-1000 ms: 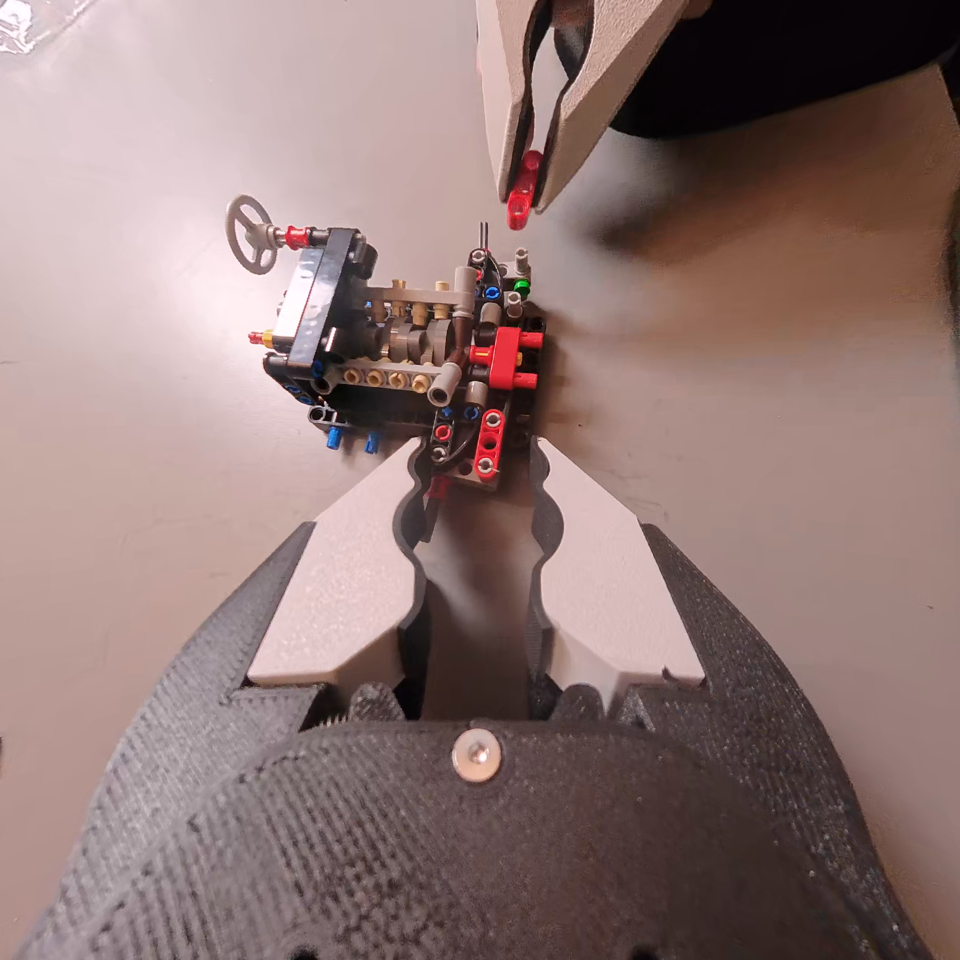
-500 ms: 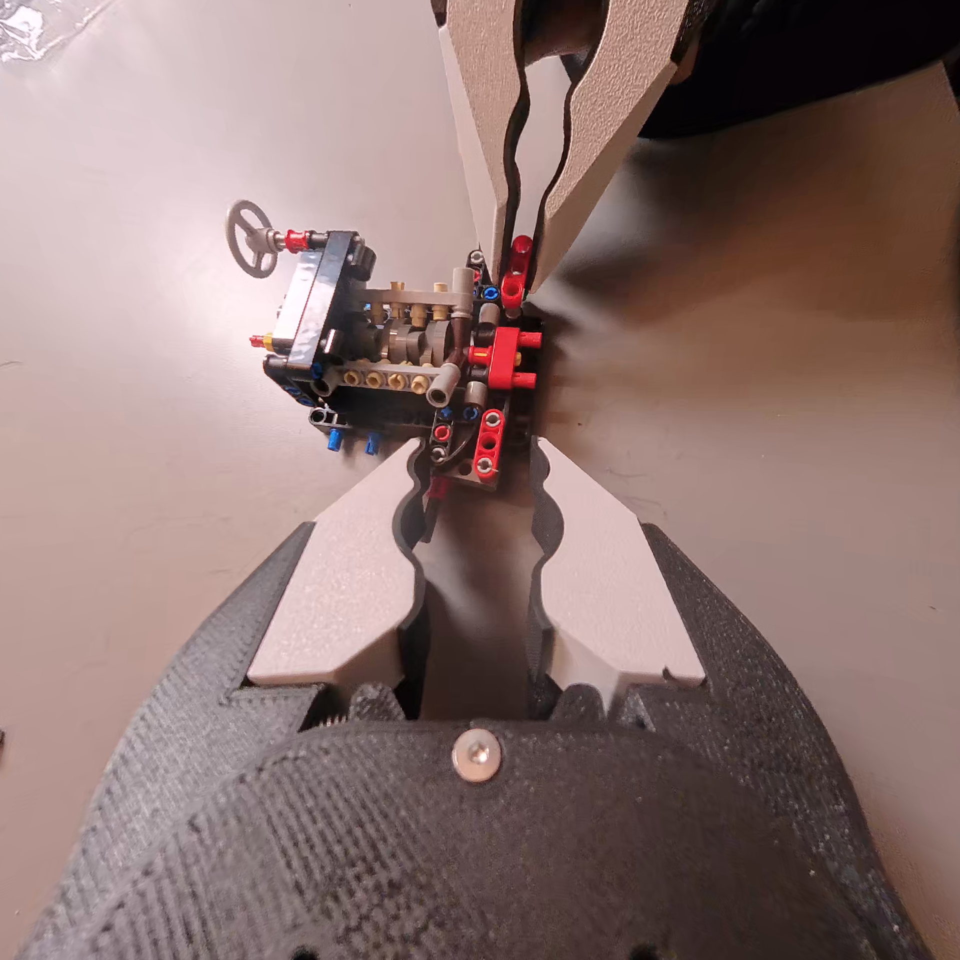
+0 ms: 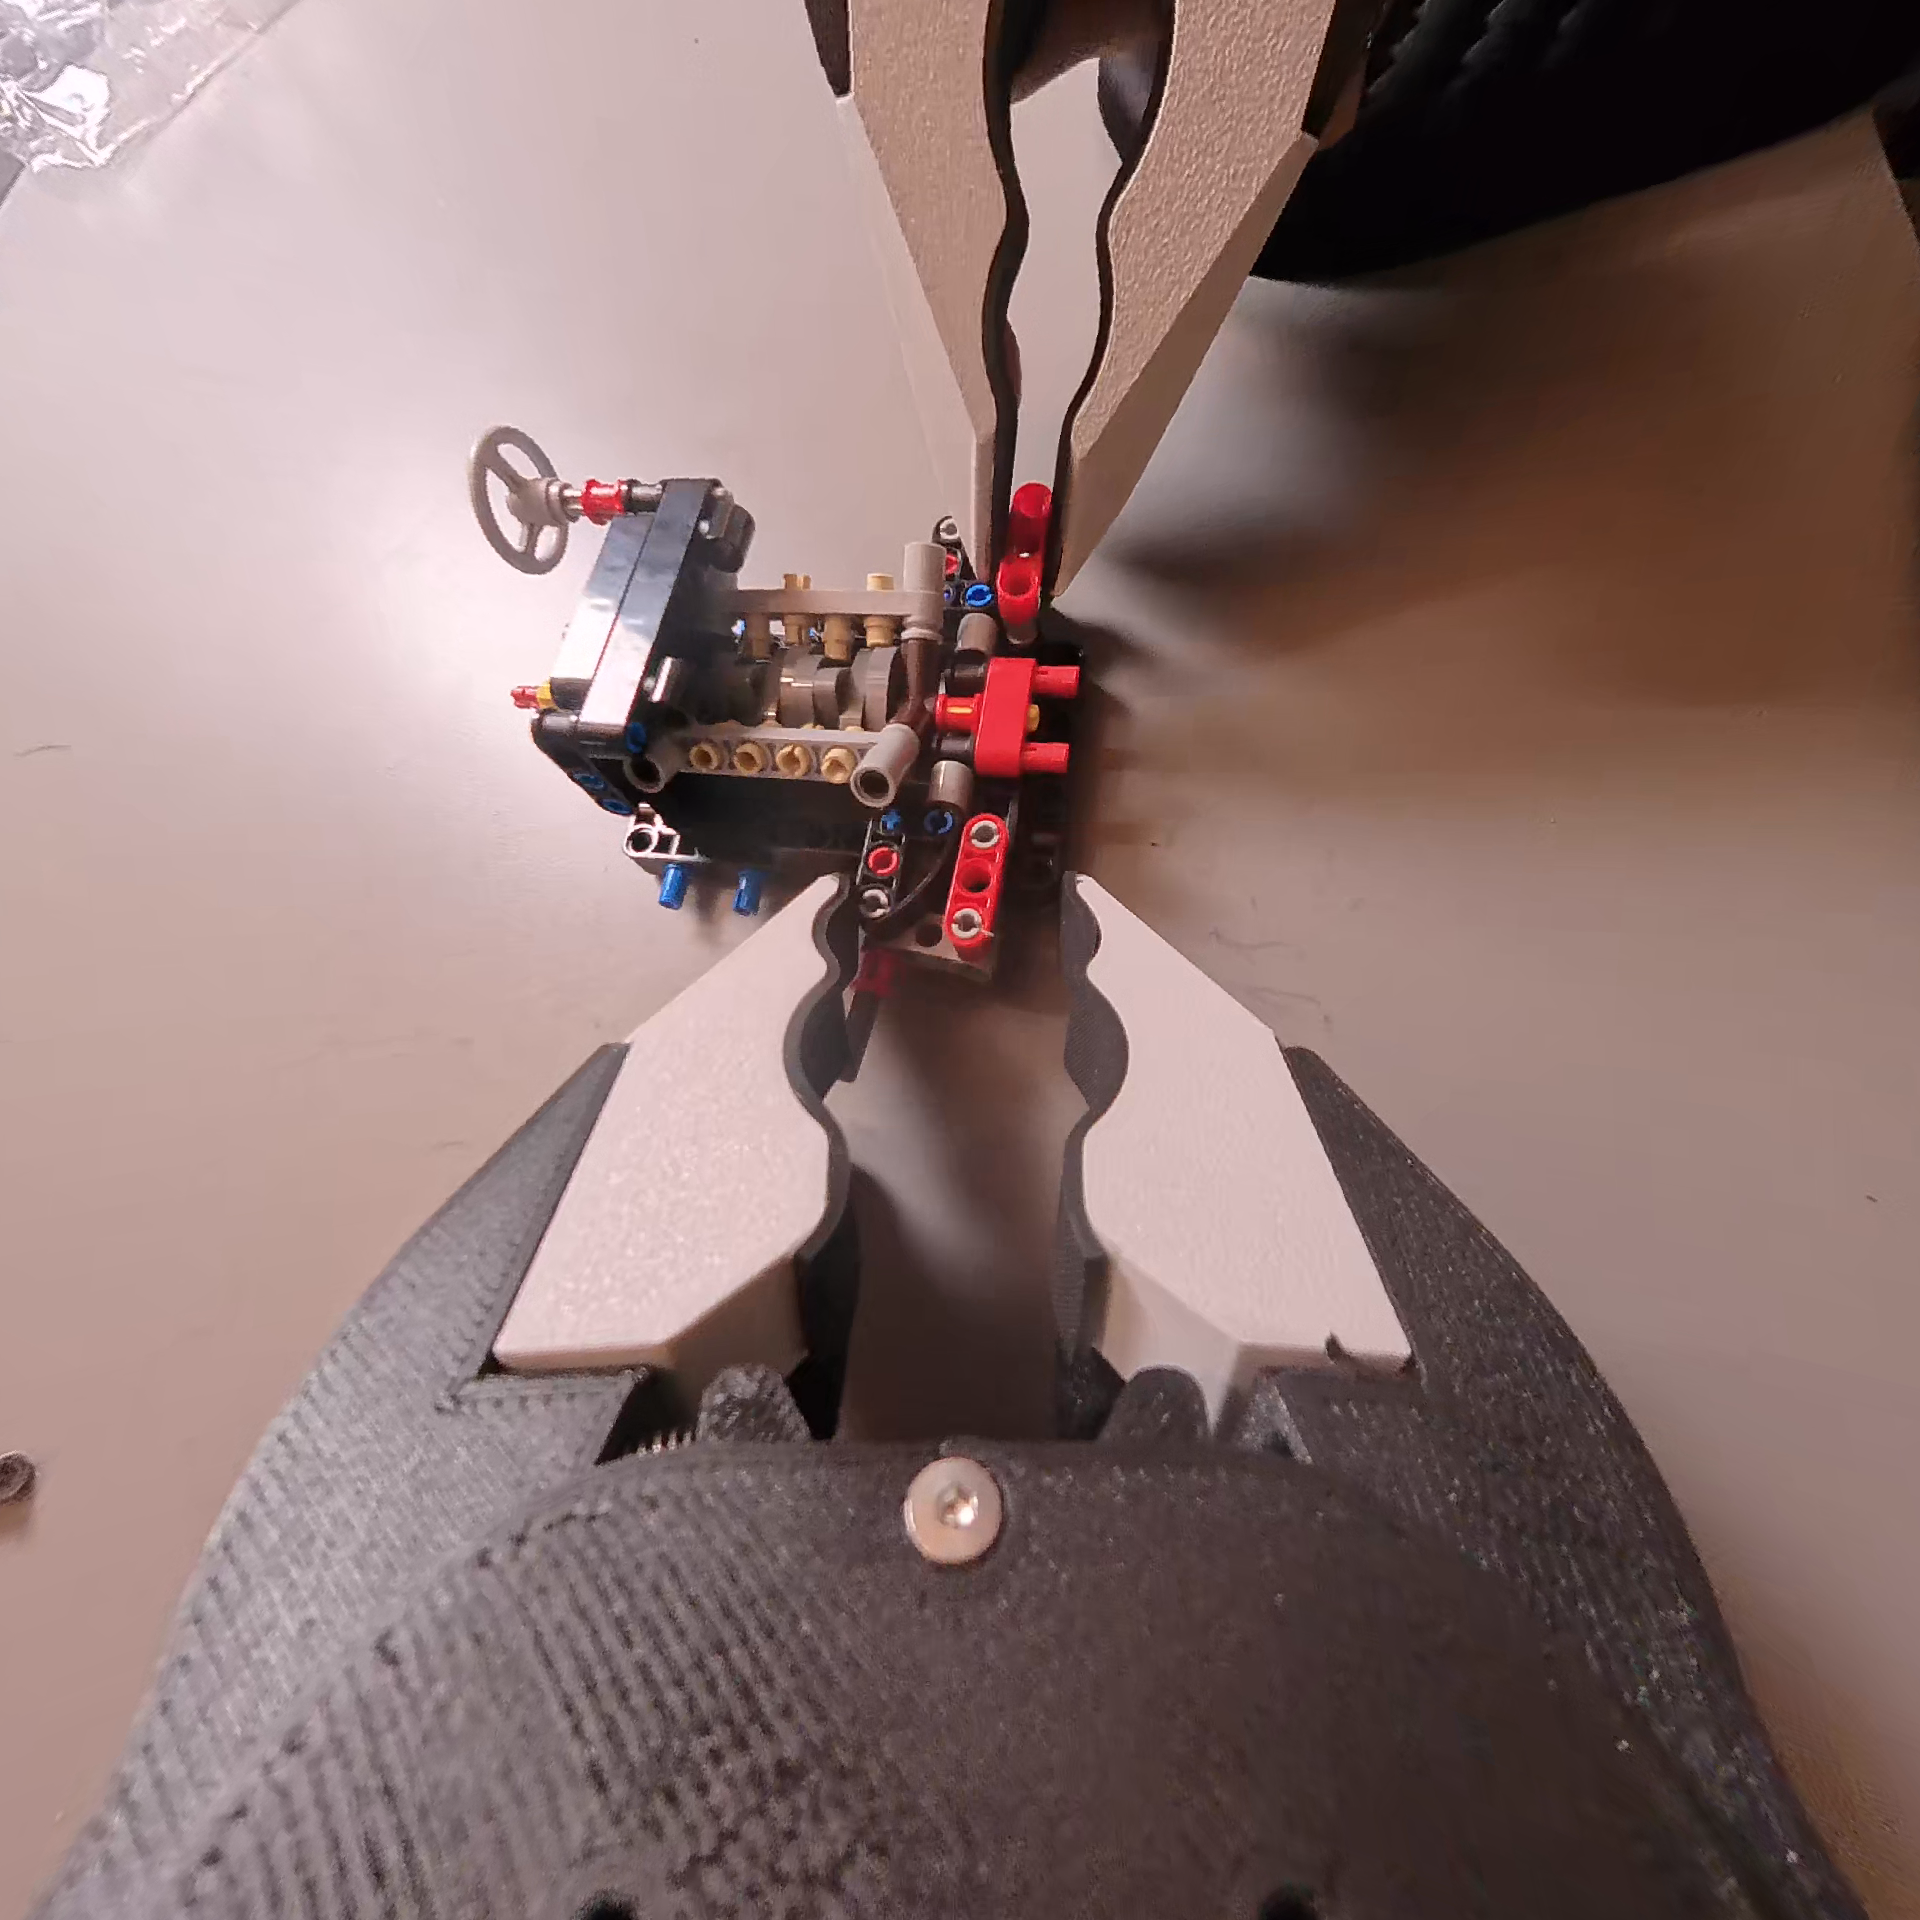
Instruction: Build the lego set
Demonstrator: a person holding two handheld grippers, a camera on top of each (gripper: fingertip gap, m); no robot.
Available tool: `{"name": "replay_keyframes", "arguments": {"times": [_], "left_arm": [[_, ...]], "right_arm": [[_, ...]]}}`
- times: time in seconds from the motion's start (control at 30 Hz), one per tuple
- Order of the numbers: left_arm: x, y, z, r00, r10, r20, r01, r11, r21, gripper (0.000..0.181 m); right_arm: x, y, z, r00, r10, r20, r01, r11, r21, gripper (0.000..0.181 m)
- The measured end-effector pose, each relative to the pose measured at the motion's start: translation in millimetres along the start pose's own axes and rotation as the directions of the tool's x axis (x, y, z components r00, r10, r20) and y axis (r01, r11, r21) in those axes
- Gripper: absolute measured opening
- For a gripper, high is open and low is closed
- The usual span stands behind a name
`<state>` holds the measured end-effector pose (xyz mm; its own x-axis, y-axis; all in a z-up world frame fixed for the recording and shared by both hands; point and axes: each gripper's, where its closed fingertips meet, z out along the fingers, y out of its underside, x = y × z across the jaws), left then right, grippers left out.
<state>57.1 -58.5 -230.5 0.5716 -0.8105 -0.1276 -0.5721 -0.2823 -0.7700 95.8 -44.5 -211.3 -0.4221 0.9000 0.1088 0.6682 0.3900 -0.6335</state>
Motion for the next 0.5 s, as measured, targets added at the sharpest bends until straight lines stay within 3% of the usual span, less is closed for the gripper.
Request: {"name": "replay_keyframes", "arguments": {"times": [0.5], "left_arm": [[1.5, 0.8, 0.4, 1.0, 0.005, -0.006, -0.005, 1.0, -0.002, 0.037]], "right_arm": [[-1.1, -6.6, -6.8, 0.999, -0.035, -0.012, 0.035, 0.999, 0.03, 0.009]]}}
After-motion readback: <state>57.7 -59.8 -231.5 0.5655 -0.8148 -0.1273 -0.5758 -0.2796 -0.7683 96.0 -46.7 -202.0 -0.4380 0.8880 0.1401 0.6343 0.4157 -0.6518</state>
